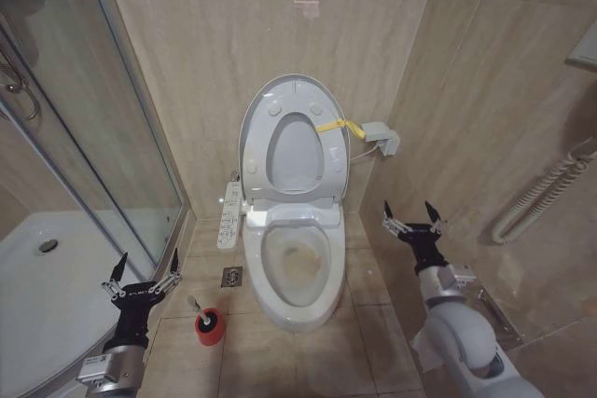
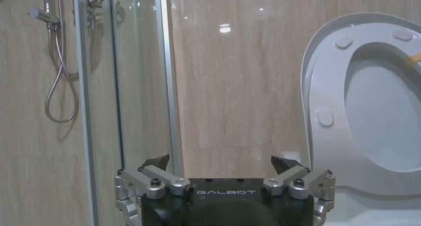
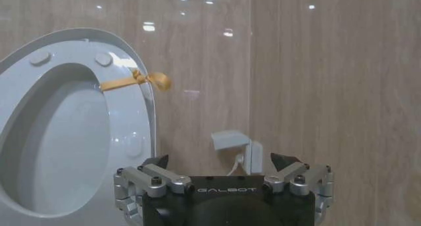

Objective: Open the toilet lid, clean the toilet bowl with a toilet brush, close the toilet lid, and flush.

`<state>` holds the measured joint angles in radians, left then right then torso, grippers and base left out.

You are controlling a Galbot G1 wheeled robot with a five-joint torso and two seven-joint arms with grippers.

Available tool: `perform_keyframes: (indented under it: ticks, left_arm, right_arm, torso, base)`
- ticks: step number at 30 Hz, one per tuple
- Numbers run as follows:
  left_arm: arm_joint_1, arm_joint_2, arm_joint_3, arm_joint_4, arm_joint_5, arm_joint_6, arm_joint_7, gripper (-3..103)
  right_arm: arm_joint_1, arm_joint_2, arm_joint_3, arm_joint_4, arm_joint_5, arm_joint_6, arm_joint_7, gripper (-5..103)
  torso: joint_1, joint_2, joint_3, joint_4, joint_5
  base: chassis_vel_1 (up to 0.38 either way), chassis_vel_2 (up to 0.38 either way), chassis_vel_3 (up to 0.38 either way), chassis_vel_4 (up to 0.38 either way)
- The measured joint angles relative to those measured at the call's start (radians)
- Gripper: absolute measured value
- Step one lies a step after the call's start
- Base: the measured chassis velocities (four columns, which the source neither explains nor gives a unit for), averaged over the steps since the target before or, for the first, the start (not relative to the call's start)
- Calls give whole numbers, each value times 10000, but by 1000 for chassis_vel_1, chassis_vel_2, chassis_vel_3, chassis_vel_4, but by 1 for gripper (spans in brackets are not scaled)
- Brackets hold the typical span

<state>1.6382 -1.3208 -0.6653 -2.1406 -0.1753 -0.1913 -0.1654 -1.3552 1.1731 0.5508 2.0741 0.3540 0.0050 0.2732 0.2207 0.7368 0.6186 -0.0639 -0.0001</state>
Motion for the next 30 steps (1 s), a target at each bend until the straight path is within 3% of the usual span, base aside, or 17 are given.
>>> perform_keyframes:
  ticks: [30]
  left_arm:
    - [0,-1,0,0,0,0,0,100]
  right_arm:
    - [-1802,1106,29,1019,-1205,-233,-84,100]
  torso:
    - [0,1,0,0,-1]
  base:
    - [0,0,0,0]
